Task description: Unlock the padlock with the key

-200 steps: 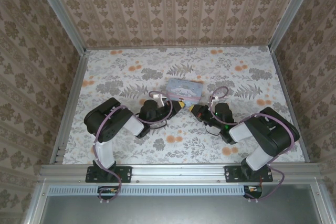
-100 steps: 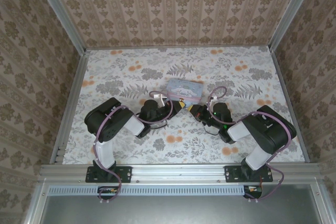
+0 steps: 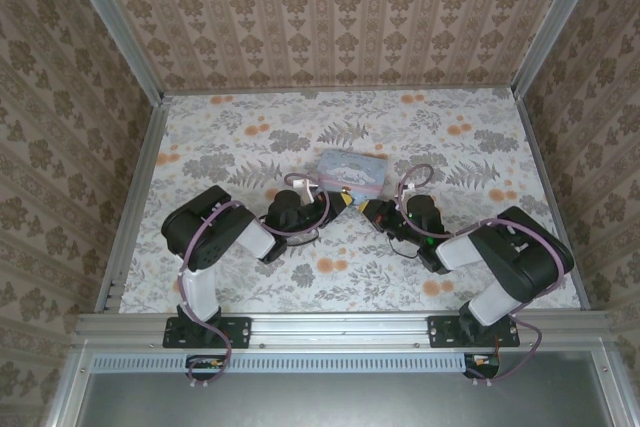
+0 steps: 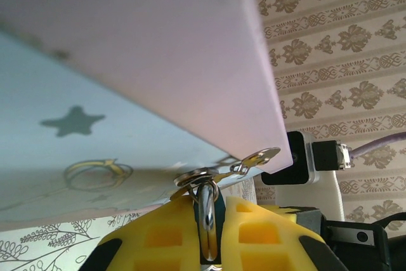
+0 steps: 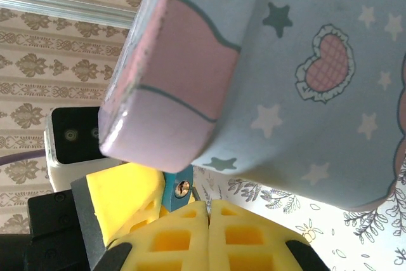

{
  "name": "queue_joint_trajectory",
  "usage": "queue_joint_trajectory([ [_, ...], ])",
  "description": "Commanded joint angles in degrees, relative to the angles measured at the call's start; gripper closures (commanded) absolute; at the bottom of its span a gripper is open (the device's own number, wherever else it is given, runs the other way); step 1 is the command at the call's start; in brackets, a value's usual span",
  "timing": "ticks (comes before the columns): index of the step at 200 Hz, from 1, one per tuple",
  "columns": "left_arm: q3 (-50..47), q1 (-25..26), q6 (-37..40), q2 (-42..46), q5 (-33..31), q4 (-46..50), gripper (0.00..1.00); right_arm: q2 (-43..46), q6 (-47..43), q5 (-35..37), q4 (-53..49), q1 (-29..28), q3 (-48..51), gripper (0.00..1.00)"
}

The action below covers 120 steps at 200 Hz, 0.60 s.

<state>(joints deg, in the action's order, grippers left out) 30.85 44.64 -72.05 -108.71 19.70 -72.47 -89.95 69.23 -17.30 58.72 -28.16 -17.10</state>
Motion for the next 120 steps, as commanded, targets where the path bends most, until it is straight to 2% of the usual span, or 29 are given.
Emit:
queue_joint_trajectory([
  [1, 0.7, 0.3, 0.2, -0.5, 0.2, -1.9, 1.00, 2.2, -1.5, 0.8, -0.2, 0.1, -0.5, 1.00],
  [89, 1.0, 0.4, -0.3, -0.8, 0.5, -1.9, 1.00, 1.6, -1.4, 0.4, 0.8, 0.1, -1.1, 1.00],
  [120, 1.9, 0.7, -3.1, 0.1, 1.1, -2.1, 1.00, 0.0, -1.1, 0.3, 5.1, 0.1, -0.9, 1.00],
])
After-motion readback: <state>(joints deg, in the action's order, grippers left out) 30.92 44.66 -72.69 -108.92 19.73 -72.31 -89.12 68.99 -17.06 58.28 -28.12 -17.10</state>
